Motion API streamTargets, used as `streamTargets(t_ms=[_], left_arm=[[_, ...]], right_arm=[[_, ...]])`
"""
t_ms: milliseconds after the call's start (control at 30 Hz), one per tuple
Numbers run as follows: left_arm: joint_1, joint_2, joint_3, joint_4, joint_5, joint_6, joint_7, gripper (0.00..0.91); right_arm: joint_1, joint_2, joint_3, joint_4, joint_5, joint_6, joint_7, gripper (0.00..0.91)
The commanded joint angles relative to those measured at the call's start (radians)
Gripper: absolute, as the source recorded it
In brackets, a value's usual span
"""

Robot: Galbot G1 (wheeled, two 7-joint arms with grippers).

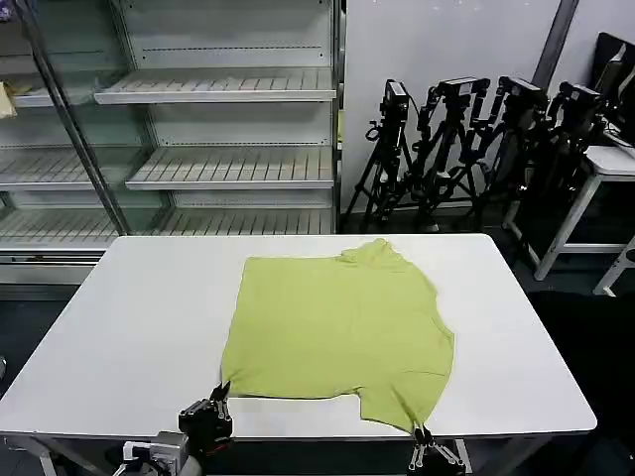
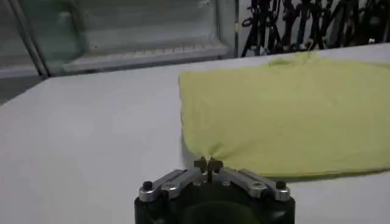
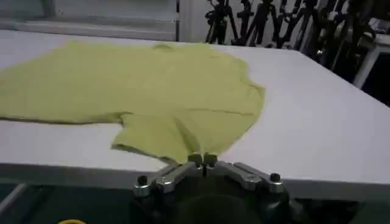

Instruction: Fold and organize the clothes.

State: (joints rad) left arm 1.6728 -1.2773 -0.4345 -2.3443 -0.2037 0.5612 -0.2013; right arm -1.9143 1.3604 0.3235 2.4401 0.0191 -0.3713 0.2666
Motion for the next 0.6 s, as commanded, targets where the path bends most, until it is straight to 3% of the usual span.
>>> streamTargets(t_ms=[33,267,600], left_arm=[[0.029,0.015,-0.038,-0.144,-0.019,-0.001,-0.004,0.03],[-0.02,0.054,-0.052,-0.107,-0.052,-0.008,0.006,0.03],[-0.109,0.06,0.014,0.011,-0.072,-0.047,0.01,0.03]], right_arm=[[0.014,-0.008,0.033,0.116,0.01,0.005,-0.005,0.0],[0.187,-0.065,0.151,0.075,0.155,-0.014,-0.01,0.0],[0.354,-0.137,0.122,-0.061,0.226,-0.009,-0.001,0.0]])
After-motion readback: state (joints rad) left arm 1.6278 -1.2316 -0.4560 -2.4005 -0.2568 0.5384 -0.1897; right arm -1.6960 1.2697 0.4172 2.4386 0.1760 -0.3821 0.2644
